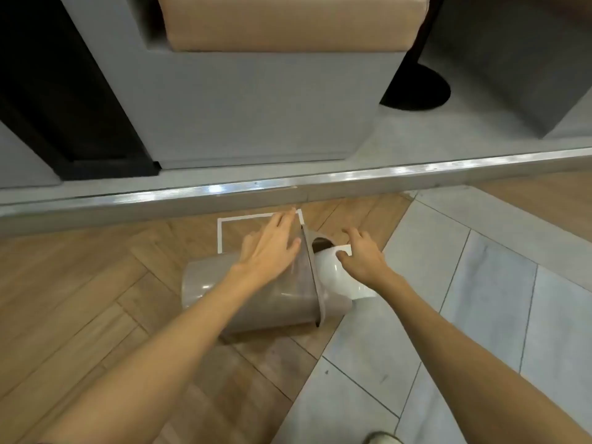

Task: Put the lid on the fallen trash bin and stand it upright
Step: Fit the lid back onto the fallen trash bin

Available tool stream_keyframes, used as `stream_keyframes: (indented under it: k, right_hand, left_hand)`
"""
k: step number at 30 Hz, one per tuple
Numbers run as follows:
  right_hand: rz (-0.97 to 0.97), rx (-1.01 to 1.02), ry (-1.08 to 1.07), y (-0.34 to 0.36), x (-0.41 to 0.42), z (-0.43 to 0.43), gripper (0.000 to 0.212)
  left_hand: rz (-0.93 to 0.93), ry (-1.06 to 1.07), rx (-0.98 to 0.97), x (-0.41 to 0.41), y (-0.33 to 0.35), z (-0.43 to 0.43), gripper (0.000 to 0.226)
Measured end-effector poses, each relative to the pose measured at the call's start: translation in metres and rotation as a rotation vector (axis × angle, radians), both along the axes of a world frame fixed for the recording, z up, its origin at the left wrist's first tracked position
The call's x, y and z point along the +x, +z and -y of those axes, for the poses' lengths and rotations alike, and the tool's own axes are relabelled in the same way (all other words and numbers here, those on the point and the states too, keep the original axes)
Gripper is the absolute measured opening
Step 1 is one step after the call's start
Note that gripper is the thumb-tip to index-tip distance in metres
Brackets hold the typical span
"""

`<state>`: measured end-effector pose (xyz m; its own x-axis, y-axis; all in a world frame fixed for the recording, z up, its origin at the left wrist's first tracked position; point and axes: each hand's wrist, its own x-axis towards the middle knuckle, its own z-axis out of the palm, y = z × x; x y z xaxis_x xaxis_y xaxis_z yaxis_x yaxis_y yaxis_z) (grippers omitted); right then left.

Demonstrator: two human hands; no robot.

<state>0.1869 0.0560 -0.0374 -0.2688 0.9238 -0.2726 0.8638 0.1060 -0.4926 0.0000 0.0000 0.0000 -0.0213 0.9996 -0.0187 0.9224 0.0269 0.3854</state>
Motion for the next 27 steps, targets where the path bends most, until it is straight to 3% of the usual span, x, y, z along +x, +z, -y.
stream_keyframes:
  k: [7, 14, 17, 19, 24, 27]
  right_hand:
    - [-0.237, -0.137, -0.378, -0.045, 0.008, 0.046, 0.048]
    - [-0.521, -0.362, -0.793, -0.068, 0.014, 0.072, 0.035]
    - [-0.623, -0.447, -0.933, -0.071, 0.015, 0.073, 0.023]
    - [-0.687, -0.488, -1.001, -0.069, 0.014, 0.073, 0.028]
    - [-0.740, -0.493, -1.097, -0.060, 0.016, 0.068, 0.064]
    - [-0.788, -0.532, -1.053, -0.050, 0.019, 0.063, 0.062]
  left_hand:
    - [0.332, 0.213, -0.133, 0.026, -0.042, 0.008, 0.026]
    - [0.451, 0.339, -0.258, 0.058, -0.056, 0.009, 0.032]
    - [0.508, 0.368, -0.264, 0.061, -0.055, 0.009, 0.019]
    - [0.541, 0.370, -0.262, 0.059, -0.052, 0.013, 0.023]
    - [0.587, 0.356, -0.203, 0.045, -0.038, 0.022, 0.019]
    - [0.647, 0.341, -0.172, 0.035, -0.022, 0.026, 0.016]
